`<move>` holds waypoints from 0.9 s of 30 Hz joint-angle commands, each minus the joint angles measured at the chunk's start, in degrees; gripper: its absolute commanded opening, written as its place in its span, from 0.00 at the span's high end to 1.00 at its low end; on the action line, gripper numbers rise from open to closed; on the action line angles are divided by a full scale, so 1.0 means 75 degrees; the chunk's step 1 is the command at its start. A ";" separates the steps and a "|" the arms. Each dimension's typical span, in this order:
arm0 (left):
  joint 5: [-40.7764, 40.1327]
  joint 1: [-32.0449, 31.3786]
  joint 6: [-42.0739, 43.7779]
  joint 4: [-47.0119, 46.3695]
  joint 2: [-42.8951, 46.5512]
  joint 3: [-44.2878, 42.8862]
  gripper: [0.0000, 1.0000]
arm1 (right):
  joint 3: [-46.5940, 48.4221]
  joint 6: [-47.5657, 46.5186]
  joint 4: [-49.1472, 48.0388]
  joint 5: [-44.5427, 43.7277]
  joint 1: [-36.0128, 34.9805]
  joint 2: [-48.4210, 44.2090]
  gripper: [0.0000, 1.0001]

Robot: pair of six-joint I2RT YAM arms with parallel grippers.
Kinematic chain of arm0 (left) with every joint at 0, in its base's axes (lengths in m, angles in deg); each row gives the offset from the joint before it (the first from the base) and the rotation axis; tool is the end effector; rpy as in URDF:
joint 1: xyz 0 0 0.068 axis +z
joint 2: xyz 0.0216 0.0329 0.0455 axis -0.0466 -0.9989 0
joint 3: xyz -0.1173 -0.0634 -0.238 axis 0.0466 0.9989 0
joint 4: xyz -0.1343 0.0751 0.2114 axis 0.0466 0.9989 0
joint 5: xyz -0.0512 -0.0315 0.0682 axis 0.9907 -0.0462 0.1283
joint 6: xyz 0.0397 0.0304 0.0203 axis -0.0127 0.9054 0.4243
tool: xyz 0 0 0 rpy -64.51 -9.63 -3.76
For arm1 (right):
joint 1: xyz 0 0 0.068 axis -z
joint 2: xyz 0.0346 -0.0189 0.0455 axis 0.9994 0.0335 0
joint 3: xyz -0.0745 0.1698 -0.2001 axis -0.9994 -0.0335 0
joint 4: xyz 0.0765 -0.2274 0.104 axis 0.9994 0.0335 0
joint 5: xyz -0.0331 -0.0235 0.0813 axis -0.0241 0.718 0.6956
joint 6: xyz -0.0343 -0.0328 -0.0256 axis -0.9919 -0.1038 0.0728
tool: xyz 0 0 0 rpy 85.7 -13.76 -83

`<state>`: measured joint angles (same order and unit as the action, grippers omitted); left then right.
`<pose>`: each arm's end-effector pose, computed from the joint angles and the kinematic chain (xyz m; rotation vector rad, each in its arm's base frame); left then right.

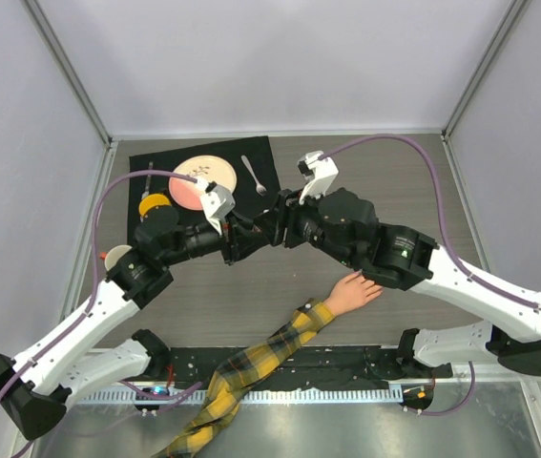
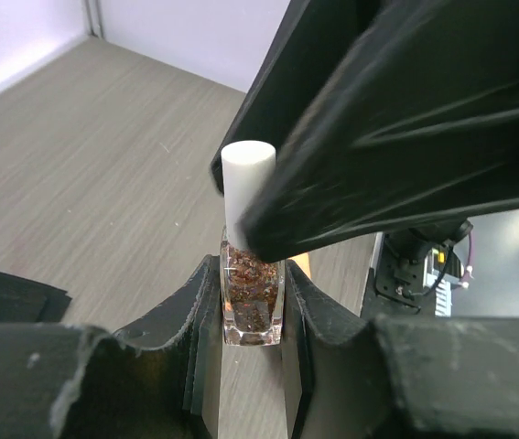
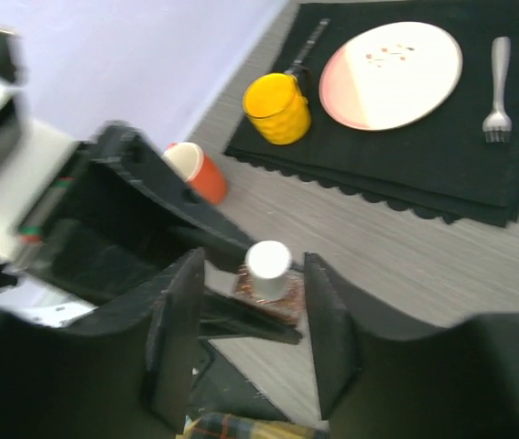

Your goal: Paint the nails

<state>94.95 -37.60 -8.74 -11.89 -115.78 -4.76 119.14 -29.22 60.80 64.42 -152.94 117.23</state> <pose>0.1462 -0.1474 0.3693 0.8371 1.4968 -1.1032 0.1177 0.2230 0.4456 -0.3287 1.8385 0.8534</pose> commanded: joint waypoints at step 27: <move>0.3558 -0.0033 -0.0964 -0.1710 -0.0047 -0.0133 1.00 | -0.1899 -0.1297 -0.1591 0.5006 0.1160 -0.1559 0.52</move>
<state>126.40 -37.42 -25.86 -29.44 -118.38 -2.23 103.75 -40.81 46.20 108.04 -144.15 105.02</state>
